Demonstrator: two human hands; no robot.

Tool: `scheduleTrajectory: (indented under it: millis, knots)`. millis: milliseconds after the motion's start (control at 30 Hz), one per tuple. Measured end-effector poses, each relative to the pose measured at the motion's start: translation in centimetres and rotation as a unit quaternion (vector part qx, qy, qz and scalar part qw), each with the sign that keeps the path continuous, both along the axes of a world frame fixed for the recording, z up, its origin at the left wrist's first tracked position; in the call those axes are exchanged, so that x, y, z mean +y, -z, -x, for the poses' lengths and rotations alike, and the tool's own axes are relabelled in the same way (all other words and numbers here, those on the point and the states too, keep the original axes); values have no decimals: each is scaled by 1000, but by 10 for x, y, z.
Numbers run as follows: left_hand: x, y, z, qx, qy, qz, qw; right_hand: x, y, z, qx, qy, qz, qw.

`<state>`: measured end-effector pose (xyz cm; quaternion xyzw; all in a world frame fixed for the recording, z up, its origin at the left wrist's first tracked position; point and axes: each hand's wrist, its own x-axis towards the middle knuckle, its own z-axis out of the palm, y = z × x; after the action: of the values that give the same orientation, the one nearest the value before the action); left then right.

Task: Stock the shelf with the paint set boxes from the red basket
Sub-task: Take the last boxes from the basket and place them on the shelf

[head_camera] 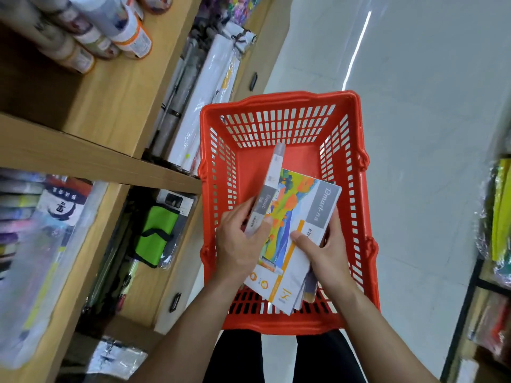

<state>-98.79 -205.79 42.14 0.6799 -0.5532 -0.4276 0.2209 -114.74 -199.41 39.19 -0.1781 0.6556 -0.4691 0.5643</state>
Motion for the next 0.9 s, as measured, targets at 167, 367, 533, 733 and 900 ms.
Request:
scheduleTrajectory:
  millis: [167,367,533,733,900]
  knots:
    - [0,-39,9,71,-23,27,997,-10,-39,18,-7,-31,28,999]
    - [5,-93,22,64,-70,43,994,-21,-89,36,6,-64,65,996]
    - [20,-155,21,52,-120,81,988,-28,-143,42,-4,-108,112,988]
    - [54,-244,-7,58,-207,182,959,-40,-225,21,13,-160,182,970]
    - [93,-323,-48,54,-281,258,923,-42,-292,-24,0,-221,241,945]
